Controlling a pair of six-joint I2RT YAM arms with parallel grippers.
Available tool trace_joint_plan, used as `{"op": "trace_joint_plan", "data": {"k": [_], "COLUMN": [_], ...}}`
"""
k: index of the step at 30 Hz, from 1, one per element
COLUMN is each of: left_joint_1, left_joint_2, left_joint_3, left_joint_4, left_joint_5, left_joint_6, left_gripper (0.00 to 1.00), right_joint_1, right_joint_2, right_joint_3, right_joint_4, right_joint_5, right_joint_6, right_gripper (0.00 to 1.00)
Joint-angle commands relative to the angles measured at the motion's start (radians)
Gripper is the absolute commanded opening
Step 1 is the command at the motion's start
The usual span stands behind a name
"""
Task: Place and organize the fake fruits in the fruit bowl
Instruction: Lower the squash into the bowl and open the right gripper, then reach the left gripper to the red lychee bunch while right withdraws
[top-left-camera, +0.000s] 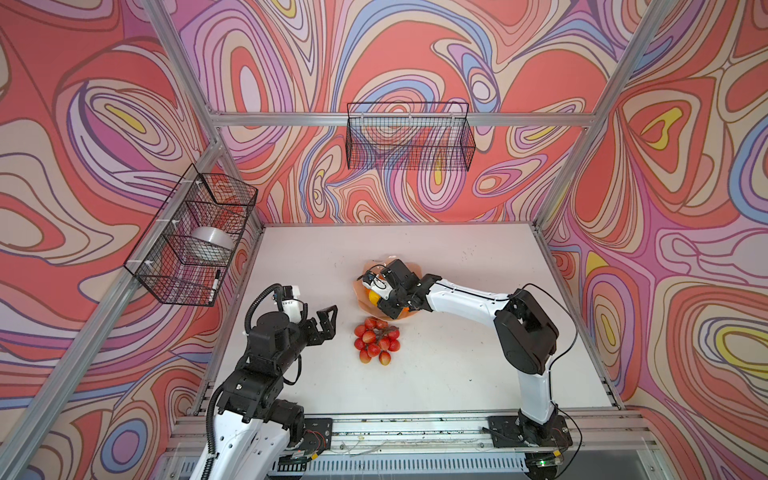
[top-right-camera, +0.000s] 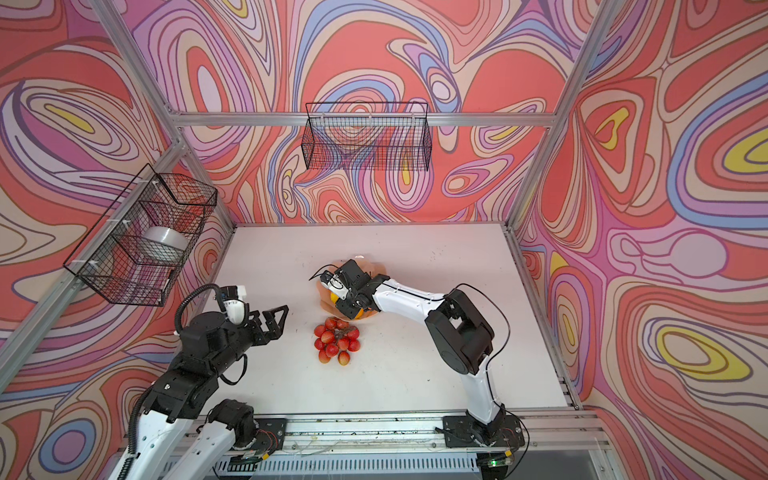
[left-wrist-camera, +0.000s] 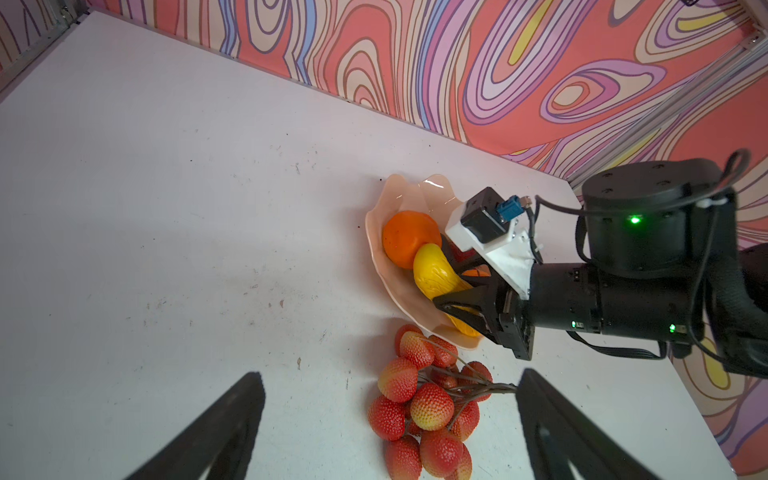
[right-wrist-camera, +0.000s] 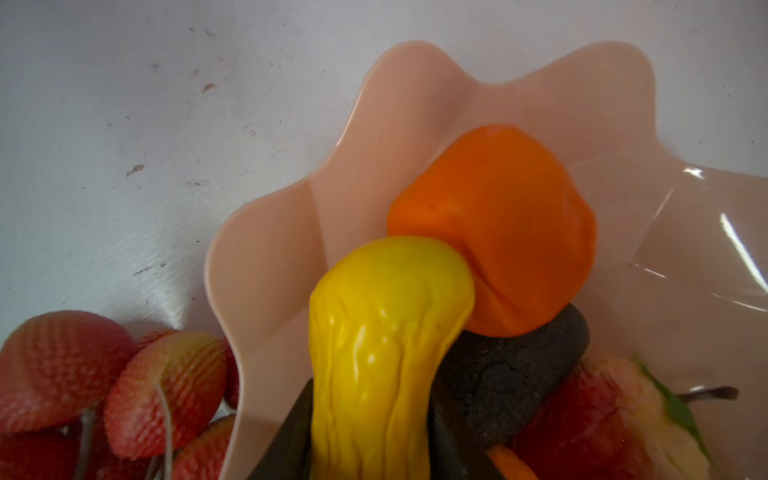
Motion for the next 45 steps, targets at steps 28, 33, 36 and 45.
{"op": "trace_joint_plan", "data": {"k": [28, 33, 36, 45], "left_joint_1": [-0.449, -0.554, -0.581, -0.587], "left_joint_2": [0.447, 0.539, 0.604, 0.704], "left_joint_3": [0.243, 0.215, 0.213, 0.162], "left_joint_4": [-0.105, -0.025, 0.021, 0.186], "left_joint_5": [-0.119, -0.183, -0.206, -0.157], "left_joint_6": [0.281, 0.246, 0.243, 0.279], "left_gripper": [0.79, 0.80, 0.80, 0.79], "right_joint_1": [-0.061, -0.077, -0.086, -0.101], "right_joint_2": [-1.006, -1.120, -1.135, -1.134], "right_joint_3": [-0.813, -0.891, -0.894, -0.921], "right_joint_4": [0.701, 0.635, 0.571, 0.501], "right_joint_5": [0.375, 0.434, 0.426, 0.436], "right_joint_6": [0.655, 0.701, 0.726, 0.754], "right_gripper": [0.98, 0.98, 0.98, 0.98]}}
